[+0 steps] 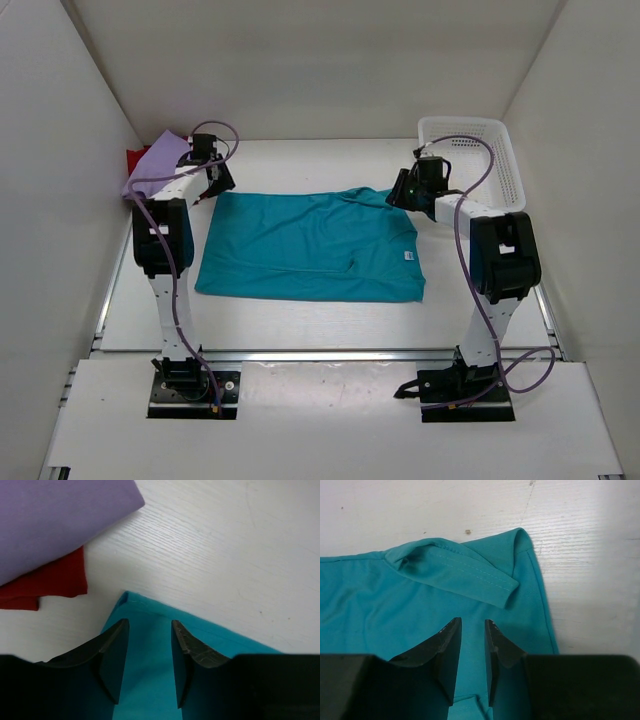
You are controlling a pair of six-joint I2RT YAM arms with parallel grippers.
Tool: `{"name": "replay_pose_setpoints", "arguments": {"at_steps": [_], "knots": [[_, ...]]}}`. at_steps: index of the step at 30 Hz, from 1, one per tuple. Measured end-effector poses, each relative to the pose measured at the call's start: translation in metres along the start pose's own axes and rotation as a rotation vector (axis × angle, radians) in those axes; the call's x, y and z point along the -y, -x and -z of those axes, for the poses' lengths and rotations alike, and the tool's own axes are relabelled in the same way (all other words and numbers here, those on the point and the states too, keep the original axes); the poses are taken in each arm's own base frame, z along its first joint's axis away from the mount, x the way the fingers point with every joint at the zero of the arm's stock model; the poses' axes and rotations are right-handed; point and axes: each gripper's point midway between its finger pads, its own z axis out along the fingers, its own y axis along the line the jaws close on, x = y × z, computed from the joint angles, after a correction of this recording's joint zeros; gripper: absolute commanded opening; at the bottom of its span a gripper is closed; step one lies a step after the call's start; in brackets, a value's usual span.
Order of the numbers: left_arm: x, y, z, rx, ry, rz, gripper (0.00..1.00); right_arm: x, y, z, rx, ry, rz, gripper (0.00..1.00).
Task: Fold and stack the t-shirts
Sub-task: Grap the side of the flattened tshirt furthest away from the robot with both arms
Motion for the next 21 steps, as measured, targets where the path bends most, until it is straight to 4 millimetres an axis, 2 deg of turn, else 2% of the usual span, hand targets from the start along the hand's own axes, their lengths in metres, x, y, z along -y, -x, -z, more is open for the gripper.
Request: {"name": "replay_pose_setpoints", "arguments": {"at_steps": [7,14,18,21], "knots": [[-0.012,0.002,-0.005,-0.007,0.063,-0.025,0.51,0.002,-0.015,-0.001,-0.02,0.013,-0.009,0.24],[-0.022,-0.011,-0.018,-0.041,0.092,-0.025,0.55,0.0,-0.02,0.0,-0.021,0.032,-0.01,0.23],[-0.019,-0.005,-0.02,-0.029,0.089,-0.017,0.53,0.004,-0.029,0.001,-0.034,0.026,-0.022,0.24],[-0.017,0.0,-0.022,-0.019,0.08,-0.003,0.55,0.007,-0.031,0.001,-0.036,0.018,-0.034,0.29]]}}
